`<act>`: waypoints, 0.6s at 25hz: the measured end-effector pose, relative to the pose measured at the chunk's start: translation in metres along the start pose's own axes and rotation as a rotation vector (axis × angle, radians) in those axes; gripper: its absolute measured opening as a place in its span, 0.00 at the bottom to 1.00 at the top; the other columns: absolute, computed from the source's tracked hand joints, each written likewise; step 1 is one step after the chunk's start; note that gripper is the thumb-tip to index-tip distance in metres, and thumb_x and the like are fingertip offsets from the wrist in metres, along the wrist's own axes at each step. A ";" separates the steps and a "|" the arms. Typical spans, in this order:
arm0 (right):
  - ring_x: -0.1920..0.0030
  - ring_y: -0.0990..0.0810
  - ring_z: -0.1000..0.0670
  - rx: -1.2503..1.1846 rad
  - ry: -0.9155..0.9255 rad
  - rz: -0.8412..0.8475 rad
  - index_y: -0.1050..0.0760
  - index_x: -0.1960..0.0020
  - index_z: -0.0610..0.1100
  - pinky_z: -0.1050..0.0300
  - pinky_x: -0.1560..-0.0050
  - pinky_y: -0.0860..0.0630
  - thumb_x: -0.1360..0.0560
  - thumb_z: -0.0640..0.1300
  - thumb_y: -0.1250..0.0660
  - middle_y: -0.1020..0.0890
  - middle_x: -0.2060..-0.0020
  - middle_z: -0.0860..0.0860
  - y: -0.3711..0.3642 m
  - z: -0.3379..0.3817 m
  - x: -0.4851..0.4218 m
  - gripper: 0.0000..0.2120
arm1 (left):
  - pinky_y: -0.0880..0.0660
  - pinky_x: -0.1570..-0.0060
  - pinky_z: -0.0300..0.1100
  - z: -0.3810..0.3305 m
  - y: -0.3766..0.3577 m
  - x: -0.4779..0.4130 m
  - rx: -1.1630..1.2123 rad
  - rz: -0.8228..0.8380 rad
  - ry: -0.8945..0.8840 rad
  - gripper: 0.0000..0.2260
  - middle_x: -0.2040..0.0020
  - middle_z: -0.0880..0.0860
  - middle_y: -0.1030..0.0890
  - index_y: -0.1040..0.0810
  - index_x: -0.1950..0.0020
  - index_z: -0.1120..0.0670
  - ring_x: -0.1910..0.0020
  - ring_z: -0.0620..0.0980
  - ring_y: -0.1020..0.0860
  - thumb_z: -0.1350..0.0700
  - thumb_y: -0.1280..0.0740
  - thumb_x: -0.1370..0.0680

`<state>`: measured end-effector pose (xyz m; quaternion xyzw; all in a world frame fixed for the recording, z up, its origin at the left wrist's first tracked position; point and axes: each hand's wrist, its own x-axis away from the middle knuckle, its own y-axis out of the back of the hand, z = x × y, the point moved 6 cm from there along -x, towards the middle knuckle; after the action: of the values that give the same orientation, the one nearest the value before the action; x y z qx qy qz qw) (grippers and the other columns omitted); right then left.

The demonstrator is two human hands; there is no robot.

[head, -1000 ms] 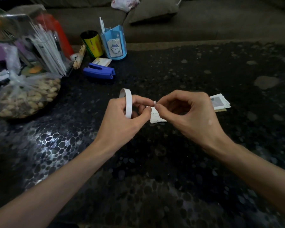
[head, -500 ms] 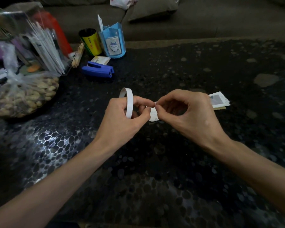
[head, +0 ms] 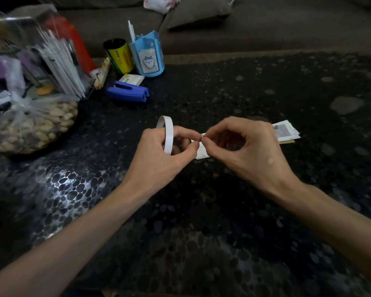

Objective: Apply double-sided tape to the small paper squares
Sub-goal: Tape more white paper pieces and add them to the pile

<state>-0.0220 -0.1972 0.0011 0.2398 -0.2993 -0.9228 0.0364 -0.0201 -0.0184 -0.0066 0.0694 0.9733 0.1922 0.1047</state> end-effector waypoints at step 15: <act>0.59 0.16 0.55 0.005 0.033 -0.011 0.16 0.49 0.47 0.63 0.60 0.21 0.23 0.45 0.23 0.16 0.59 0.57 -0.002 0.006 0.001 0.04 | 0.22 0.62 0.33 0.004 0.004 0.002 0.095 -0.055 0.157 0.04 0.61 0.52 0.15 0.13 0.52 0.51 0.63 0.43 0.19 0.60 0.25 0.23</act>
<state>-0.0252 -0.1924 0.0039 0.2569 -0.2994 -0.9182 0.0356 -0.0204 -0.0129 -0.0089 0.0321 0.9880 0.1480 0.0299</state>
